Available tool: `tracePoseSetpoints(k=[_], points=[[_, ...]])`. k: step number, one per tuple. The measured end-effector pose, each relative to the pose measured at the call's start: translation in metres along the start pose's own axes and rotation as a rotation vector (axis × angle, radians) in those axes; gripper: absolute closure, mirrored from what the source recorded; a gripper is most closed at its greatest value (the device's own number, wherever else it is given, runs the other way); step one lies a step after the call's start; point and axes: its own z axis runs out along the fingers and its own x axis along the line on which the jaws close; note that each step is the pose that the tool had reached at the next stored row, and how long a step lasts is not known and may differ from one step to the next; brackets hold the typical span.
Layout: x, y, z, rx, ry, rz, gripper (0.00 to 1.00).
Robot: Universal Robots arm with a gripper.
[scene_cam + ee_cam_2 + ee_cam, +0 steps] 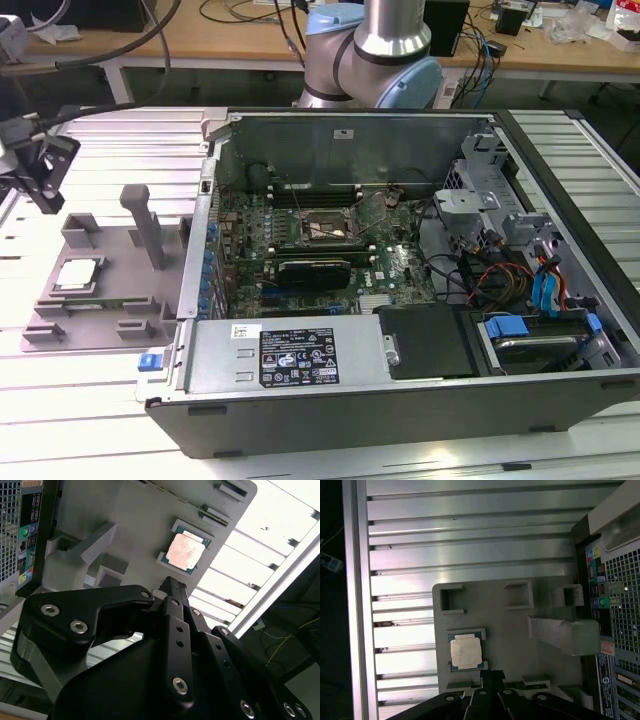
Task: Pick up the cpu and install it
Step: 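Reach for the cpu, then pick up the cpu and move it towards the insertion slot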
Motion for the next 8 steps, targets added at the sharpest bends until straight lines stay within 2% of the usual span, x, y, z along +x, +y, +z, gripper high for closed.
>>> tracePoseSetpoints(k=[8], points=[[-0.0003,0.0000,0.0012,0.0000,0.0000,0.000,0.89]])
